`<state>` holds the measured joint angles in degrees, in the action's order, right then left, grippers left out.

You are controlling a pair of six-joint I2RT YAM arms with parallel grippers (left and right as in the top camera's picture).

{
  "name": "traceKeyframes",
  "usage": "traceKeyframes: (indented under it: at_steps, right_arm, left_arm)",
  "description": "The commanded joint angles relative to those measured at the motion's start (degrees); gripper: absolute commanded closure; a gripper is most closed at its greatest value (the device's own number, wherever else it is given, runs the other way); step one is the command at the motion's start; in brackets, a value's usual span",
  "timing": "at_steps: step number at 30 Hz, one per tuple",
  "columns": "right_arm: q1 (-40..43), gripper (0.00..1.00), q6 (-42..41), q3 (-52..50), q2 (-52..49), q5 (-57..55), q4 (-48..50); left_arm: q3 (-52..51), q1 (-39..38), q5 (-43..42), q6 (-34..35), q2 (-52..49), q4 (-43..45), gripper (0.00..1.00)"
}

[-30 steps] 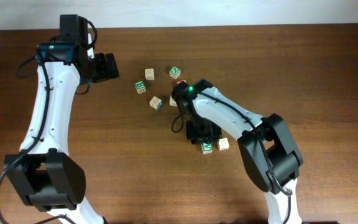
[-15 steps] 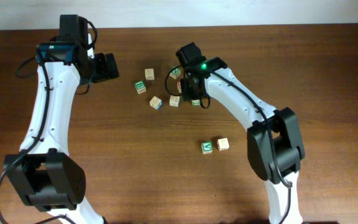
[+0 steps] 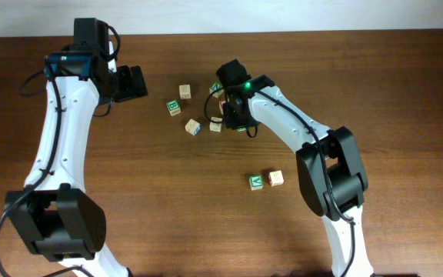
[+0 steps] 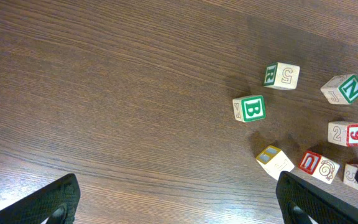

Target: Rotate 3 blocks

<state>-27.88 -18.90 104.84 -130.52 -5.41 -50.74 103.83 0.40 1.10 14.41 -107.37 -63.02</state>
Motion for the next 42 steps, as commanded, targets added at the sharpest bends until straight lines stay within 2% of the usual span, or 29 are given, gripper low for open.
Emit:
traceKeyframes:
  at_steps: [1, 6, 8, 10, 15, 18, 20, 21, 27, 30, 37, 42]
  right_arm:
    - [-0.02, 0.74, -1.77, 0.35, -0.79, 5.84, -4.31]
    - [-2.14, 0.77, -3.32, 0.35, -0.79, 17.49, -13.44]
    - [-3.65, 0.77, -4.57, 0.35, -0.79, 17.38, -17.9]
    - [-5.18, 0.82, -6.93, 0.33, -0.79, 16.76, -22.69]
    - [-7.82, 0.81, -7.85, -1.36, -0.79, 13.57, -26.77]
    - [-7.74, 0.81, -8.2, -5.03, -0.79, 12.79, -26.25]
    - [-7.85, 0.71, -7.96, -5.07, -0.79, 12.7, -26.51]
    - [-7.85, 0.7, -7.98, -5.07, -0.79, 12.74, -26.6]
    - [-7.67, 0.69, -8.04, 1.22, 5.38, 12.04, -27.89]
    - [-7.69, 0.57, -12.11, 2.12, 6.29, 7.13, -23.28]
    - [-9.9, 0.56, -17.88, -3.65, 4.02, 4.72, -15.61]
    - [-9.99, 0.55, -18.05, -4.33, 3.8, 2.71, -15.82]
  left_arm:
    - [0.85, 0.04, 0.22, 0.37, -0.52, -0.04, 0.01]
    - [0.85, 0.04, 0.22, 0.37, -0.52, -0.04, 0.01]
    - [0.85, 0.04, 0.22, 0.37, -0.52, -0.07, 0.01]
    - [0.85, 0.04, 0.22, 0.35, -0.52, -0.04, 0.01]
    - [0.85, 0.04, 0.22, 0.37, -0.52, -0.07, 0.01]
    - [0.85, 0.04, 0.22, 0.37, -0.52, -0.04, 0.01]
    - [0.85, 0.04, 0.22, 0.37, -0.52, -0.04, 0.01]
    - [0.85, 0.04, 0.22, 0.37, -0.52, -0.04, 0.01]
    - [0.85, 0.04, 0.22, 0.37, -0.52, -0.04, 0.01]
    - [0.85, 0.04, 0.22, 0.37, -0.52, -0.04, 0.01]
    - [0.85, 0.04, 0.22, 0.35, -0.52, -0.04, 0.01]
    - [0.85, 0.04, 0.22, 0.35, -0.52, -0.04, 0.01]
